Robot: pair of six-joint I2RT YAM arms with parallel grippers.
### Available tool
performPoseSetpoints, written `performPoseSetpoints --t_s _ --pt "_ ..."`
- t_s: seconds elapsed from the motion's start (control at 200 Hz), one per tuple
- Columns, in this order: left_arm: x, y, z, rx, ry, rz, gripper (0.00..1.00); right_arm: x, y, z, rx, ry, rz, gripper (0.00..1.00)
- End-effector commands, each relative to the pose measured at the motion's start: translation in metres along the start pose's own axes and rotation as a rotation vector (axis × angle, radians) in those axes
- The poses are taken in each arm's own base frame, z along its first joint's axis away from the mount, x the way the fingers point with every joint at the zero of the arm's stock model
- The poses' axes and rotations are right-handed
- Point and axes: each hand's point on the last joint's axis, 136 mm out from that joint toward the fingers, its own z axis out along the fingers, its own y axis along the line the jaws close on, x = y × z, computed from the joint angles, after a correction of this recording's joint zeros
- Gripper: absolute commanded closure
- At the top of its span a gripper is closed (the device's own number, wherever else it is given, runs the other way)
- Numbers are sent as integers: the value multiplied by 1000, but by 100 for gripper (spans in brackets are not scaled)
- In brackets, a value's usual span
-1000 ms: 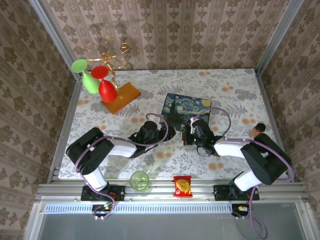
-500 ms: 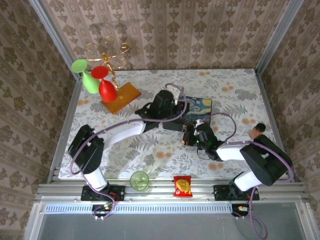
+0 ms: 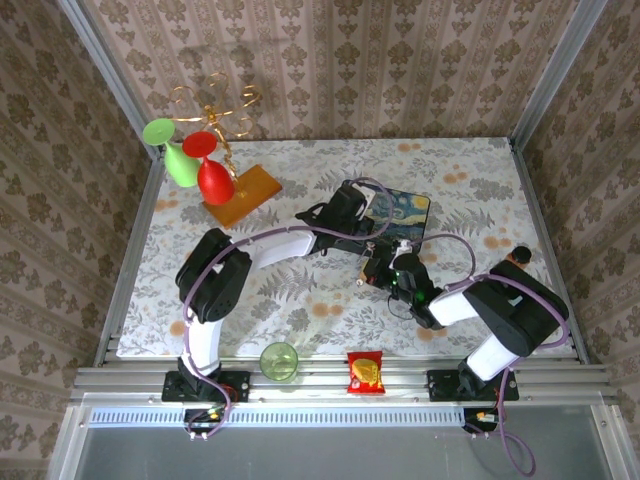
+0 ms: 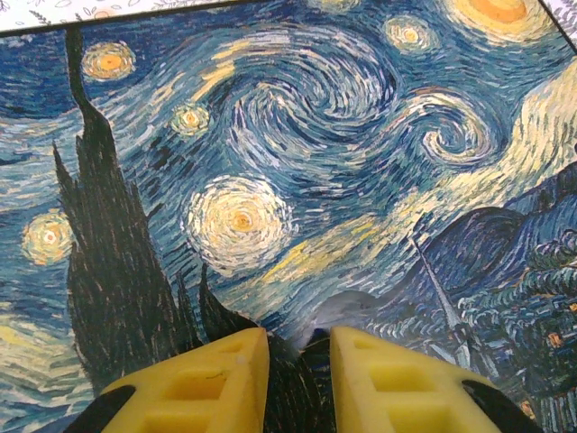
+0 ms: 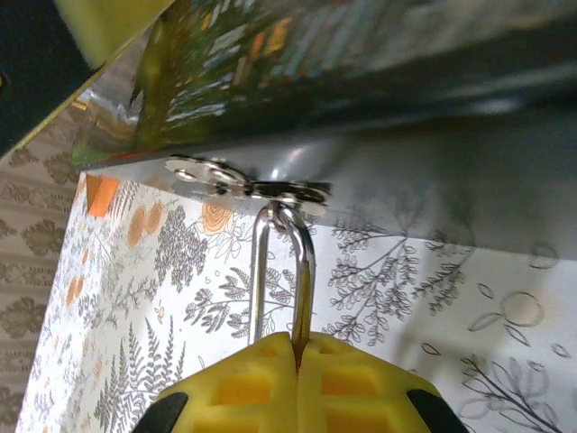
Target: Unlock the padlock with the key
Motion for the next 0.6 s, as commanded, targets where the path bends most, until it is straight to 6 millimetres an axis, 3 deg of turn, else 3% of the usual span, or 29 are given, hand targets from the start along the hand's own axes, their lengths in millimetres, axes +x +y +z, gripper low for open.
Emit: performPoseSetpoints --t_s 0.0,0.19,0.595 --pt "74 14 10 -36 204 -5 76 -3 -38 -13 133 -74 139 100" --pt "93 12 14 -9 228 -41 77 -20 -30 -14 128 -162 136 100" --pt "116 21 15 -17 249 -65 83 -43 -22 -12 52 -318 317 100"
